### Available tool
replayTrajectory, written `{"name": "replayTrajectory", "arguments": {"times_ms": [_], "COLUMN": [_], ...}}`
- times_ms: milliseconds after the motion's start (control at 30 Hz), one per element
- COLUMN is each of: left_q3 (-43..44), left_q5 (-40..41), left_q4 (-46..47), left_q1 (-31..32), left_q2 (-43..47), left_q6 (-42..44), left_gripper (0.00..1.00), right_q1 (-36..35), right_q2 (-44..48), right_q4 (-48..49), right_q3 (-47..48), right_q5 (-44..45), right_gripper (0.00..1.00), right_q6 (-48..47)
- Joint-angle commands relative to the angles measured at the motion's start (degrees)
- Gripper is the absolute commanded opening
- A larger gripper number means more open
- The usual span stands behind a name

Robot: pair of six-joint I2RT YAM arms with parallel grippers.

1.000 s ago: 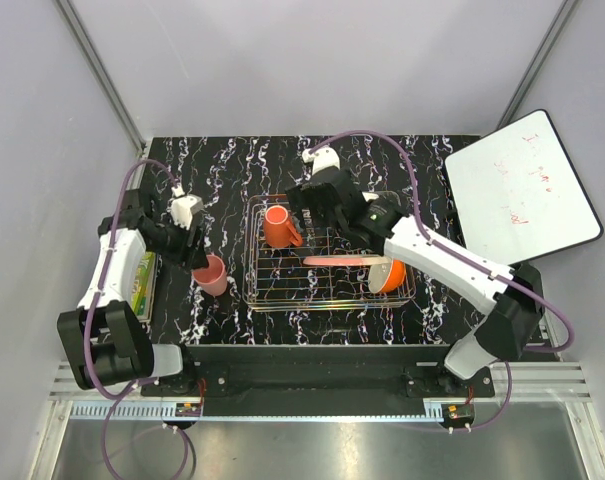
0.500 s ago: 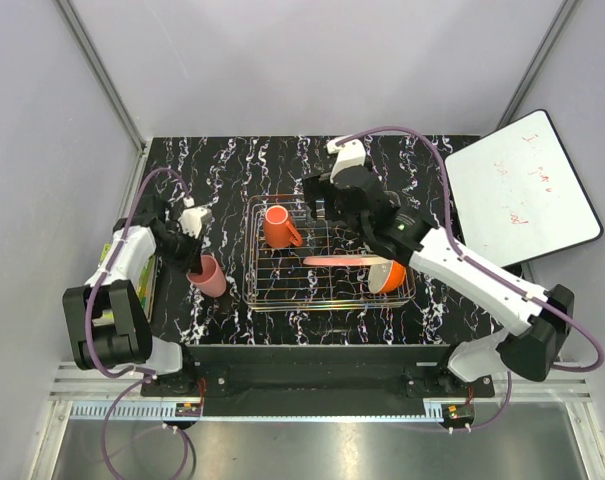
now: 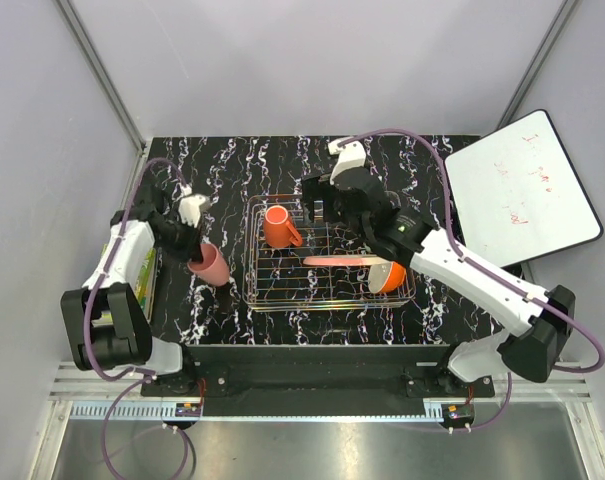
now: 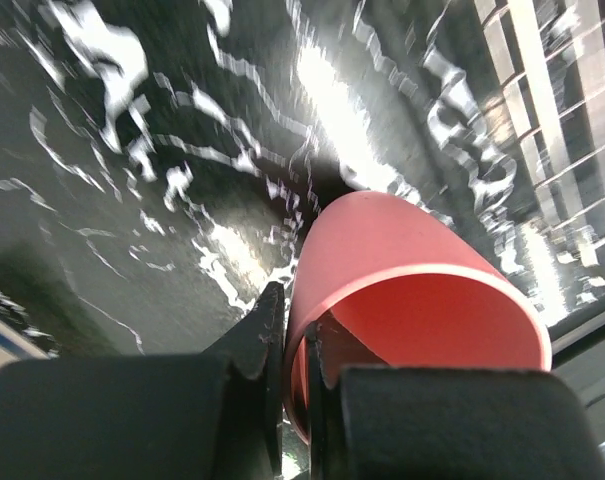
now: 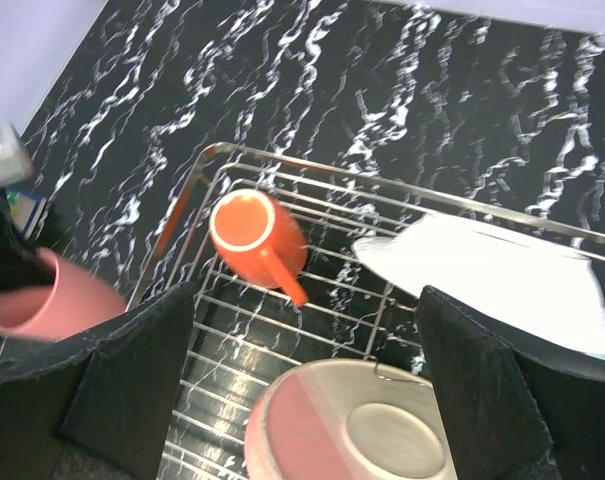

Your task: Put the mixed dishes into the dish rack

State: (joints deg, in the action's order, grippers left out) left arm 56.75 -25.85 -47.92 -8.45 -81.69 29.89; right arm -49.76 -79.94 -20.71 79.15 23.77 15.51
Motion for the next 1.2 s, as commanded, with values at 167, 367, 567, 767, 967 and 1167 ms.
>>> {"name": "replayTrajectory", "arguments": {"times_ms": [167, 367, 567, 767, 967, 1167], "left_q3": [17.8, 22.2, 23.8, 25.5, 26.0, 27.8], "left_q5": [-25.3, -38.6, -55.1, -69.7, -70.5, -70.6], "left_q4": [0.9, 2.1, 3.6, 3.2, 2.8, 2.0], "left_q1": [-1.5, -1.8, -1.9, -1.6, -0.5, 1.8], "left_q2": [7.1, 1.8, -5.6, -9.7, -9.9, -10.2], "left_q6": [-14.2, -21.0, -25.4, -27.0, -27.7, -27.9], "left_gripper": [0.0, 0.0, 0.0, 0.0, 0.0, 0.0], "right_q1": [-0.2, 0.6, 5.0, 12.6, 14.8, 14.9], "right_q2": [-3.8, -0.8, 3.9, 4.5, 0.4, -5.5], "right_q4": [1.2, 5.0, 13.4, 27.9, 32.6, 34.9], "right_q3": [5.6, 4.2, -1.2, -7.3, -7.3, -5.9], "right_q5": [-8.6, -20.1, -33.8, -56.8, -64.2, -67.1], "right_gripper": [1.0, 1.0, 1.0, 1.0, 1.0, 1.0], "right_q6": [-0.1, 1.0, 8.2, 19.7, 23.6, 24.6]}}
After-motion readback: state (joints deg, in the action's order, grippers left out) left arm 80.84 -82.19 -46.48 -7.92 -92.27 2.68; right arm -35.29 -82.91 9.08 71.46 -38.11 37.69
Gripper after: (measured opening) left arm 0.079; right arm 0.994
